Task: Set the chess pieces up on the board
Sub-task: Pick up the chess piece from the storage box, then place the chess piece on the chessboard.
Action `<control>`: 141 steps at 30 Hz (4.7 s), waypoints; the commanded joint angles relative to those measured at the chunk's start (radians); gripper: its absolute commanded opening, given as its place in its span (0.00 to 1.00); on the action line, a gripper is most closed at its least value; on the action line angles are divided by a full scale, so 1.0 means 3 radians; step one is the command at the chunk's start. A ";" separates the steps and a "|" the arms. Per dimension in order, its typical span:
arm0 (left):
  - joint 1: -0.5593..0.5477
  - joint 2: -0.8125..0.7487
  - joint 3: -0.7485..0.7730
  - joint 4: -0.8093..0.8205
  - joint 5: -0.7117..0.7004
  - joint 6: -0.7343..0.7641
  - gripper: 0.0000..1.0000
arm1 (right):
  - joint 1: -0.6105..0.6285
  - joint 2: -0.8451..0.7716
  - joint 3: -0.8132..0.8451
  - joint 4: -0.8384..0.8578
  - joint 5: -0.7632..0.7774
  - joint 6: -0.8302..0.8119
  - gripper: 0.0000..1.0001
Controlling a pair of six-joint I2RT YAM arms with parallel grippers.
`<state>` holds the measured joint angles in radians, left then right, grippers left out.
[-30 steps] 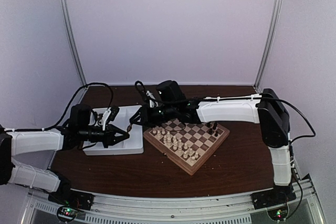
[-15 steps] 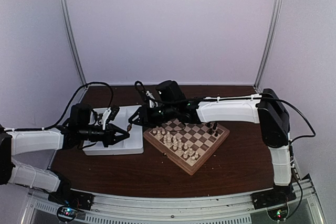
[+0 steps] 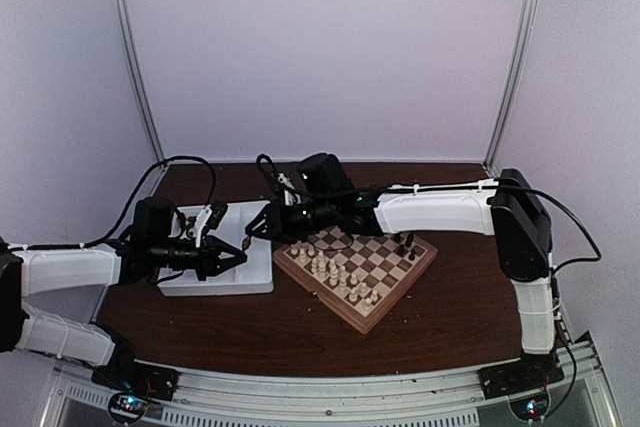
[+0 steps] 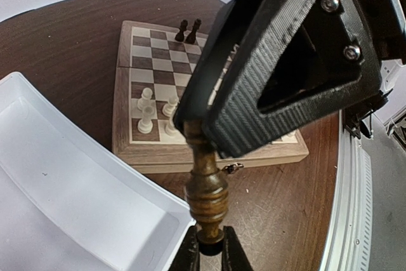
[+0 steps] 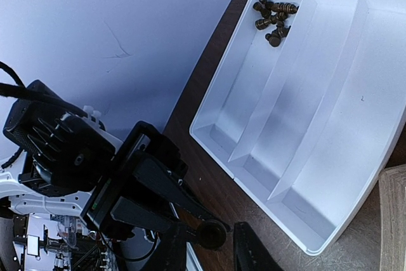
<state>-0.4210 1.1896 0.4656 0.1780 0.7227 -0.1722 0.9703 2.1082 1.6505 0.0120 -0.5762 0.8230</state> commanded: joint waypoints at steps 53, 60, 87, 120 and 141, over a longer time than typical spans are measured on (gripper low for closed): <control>-0.0018 -0.0029 0.0100 -0.0053 -0.0228 0.0079 0.00 | -0.1006 -0.2331 -0.1733 -0.1685 0.2364 -0.1507 0.09; -0.0018 0.0036 0.0204 -0.0171 -0.0482 0.0054 0.00 | -0.1131 -0.2645 -0.2102 -0.1547 0.2696 -0.1629 0.09; -0.0018 -0.0438 -0.0206 0.0187 -0.1002 -0.0054 0.00 | -0.1326 -0.2777 -0.2626 -0.1163 0.2464 -0.1636 0.07; -0.0018 -0.0591 -0.0258 0.0140 -0.1079 0.0012 0.00 | -0.1353 -0.1949 -0.3032 -0.0147 0.2277 -0.1650 0.05; -0.0018 -0.0606 -0.0254 0.0114 -0.1085 0.0024 0.00 | -0.1353 -0.1890 -0.3042 -0.0121 0.2321 -0.1697 0.11</control>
<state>-0.4210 1.0225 0.3962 0.1711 0.4011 -0.1768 0.5713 1.5326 0.7498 -0.0341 0.1070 0.3279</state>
